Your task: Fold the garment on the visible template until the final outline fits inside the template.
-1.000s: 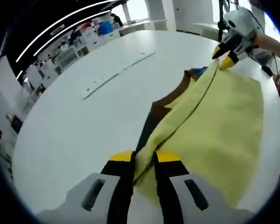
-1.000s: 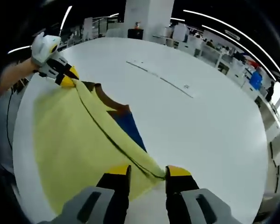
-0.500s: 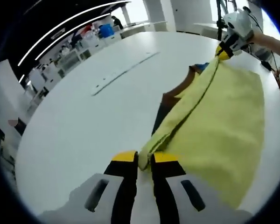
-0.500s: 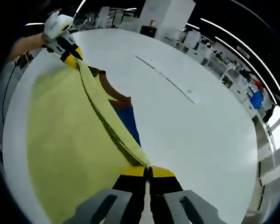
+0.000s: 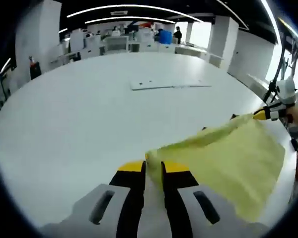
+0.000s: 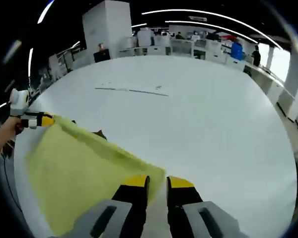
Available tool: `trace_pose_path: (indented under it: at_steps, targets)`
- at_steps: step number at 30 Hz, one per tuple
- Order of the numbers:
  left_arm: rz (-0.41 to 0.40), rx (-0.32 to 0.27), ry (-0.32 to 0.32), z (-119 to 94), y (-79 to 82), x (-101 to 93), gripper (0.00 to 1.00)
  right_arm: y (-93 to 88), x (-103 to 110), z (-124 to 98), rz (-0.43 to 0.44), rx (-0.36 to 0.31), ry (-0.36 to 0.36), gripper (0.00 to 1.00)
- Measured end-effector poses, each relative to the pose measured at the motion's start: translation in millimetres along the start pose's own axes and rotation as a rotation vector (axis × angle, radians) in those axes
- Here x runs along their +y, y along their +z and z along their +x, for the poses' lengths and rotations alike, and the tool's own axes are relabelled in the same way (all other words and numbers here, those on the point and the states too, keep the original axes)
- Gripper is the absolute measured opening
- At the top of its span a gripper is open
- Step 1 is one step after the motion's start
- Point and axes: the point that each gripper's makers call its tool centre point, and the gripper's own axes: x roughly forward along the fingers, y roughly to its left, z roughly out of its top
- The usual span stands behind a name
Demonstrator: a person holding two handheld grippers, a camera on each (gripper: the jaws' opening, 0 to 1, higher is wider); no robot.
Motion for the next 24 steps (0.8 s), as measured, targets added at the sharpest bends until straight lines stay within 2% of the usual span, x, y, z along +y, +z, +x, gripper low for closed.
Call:
trace_pose_path:
  at_steps: [3,5,9,13,16,20,24]
  targets:
    - [0.005,-0.029,-0.010,-5,4.2,-1.7,0.16,0.8,3,-3,0.022,-0.007,0.014,0.13]
    - [-0.009,-0.035,-0.026,-7,5.4,-3.4,0.21,1.4,8,-6,0.048,-0.009,0.036,0.16]
    - [0.034,-0.047,-0.049,-13,7.3,-10.4,0.30,6.3,21,-14,0.081,-0.030,0.087,0.32]
    - [0.060,-0.055,-0.101,-23,7.3,-20.5,0.40,6.4,30,-25,0.090,-0.035,0.130,0.45]
    - [0.067,-0.064,-0.143,-35,5.6,-27.5,0.47,6.4,38,-37,0.058,-0.064,0.163,0.52]
    - [0.096,-0.101,-0.183,-47,5.3,-30.8,0.53,1.9,48,-53,0.029,-0.070,0.213,0.54]
    - [0.127,-0.100,-0.212,-61,-3.7,-40.2,0.57,-7.4,60,-67,-0.009,-0.056,0.261,0.56]
